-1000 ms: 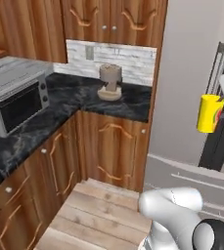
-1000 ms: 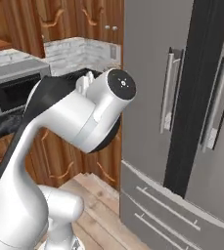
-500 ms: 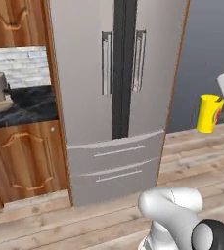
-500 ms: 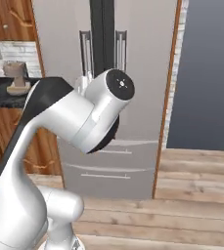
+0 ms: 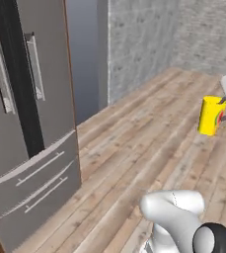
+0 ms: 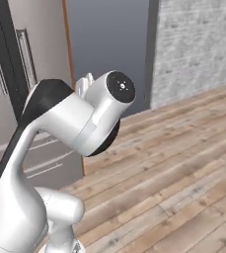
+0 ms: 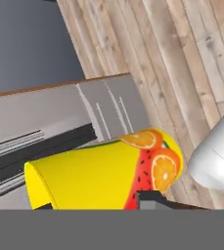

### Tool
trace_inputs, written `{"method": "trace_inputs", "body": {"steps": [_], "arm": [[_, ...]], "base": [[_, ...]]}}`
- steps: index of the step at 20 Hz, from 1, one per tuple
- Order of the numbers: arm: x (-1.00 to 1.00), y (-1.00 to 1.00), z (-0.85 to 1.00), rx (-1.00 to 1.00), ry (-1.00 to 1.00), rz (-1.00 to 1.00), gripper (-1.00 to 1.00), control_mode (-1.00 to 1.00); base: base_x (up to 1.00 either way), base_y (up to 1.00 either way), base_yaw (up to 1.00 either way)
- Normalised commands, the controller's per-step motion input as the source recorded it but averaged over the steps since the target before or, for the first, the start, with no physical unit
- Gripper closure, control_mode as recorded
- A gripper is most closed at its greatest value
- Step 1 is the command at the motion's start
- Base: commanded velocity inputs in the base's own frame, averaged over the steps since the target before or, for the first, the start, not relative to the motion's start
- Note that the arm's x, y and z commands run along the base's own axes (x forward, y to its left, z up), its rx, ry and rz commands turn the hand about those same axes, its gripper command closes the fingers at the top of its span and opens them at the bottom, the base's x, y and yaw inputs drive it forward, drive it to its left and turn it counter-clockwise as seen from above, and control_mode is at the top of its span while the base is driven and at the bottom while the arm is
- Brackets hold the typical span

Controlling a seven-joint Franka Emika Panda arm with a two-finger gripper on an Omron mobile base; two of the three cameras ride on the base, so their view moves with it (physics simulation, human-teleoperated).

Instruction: There is a tray on the dining counter. Grab the cup, mug, and pitcher and place them on the tray. The pitcher may be placed next to the tray if it cannot fit the tray.

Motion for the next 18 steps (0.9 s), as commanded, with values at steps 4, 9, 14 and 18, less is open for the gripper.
{"method": "trace_inputs", "body": {"steps": [4,9,14,18], "arm": [[0.0,0.0,0.0,0.0,0.0,0.0,1.0,1.0],[0.0,0.0,0.0,0.0,0.0,0.0,1.0,1.0],[0.0,0.0,0.0,0.0,0.0,0.0,1.0,1.0],[0.0,0.0,0.0,0.0,0.0,0.0,1.0,1.0]], "base": [[-0.23,0.51,-0.89],[-0.1,0.66,-0.82],[0.0,0.79,-0.74],[0.0,0.74,-0.72]]}}
